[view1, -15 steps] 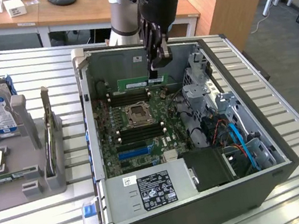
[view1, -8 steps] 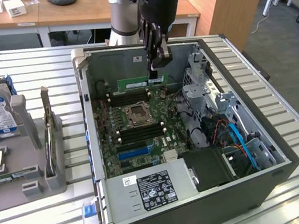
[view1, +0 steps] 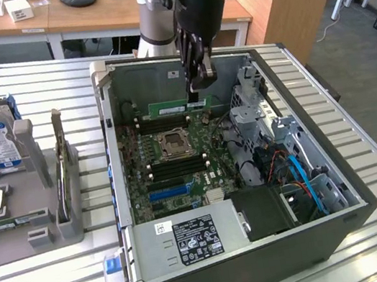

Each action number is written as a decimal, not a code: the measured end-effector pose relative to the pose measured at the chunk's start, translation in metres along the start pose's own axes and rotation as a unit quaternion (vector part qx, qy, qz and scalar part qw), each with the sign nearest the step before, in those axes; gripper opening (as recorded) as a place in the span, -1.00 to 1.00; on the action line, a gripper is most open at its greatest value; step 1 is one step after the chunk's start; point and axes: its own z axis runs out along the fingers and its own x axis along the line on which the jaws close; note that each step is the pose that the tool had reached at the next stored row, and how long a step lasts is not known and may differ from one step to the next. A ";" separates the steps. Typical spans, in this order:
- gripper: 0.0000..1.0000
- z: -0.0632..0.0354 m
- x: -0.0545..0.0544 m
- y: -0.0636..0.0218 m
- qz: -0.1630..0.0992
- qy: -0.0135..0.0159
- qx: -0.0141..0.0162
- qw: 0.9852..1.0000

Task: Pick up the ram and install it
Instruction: 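Insert the ram into the slot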

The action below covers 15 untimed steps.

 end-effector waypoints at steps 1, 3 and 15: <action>-0.76 0.0014 0.000 0.0000 0.000 0.000 0.000 1.000; -0.76 0.0044 0.000 -0.0002 0.000 0.000 0.000 1.000; -0.76 0.0230 0.001 -0.0007 0.000 0.000 0.000 1.000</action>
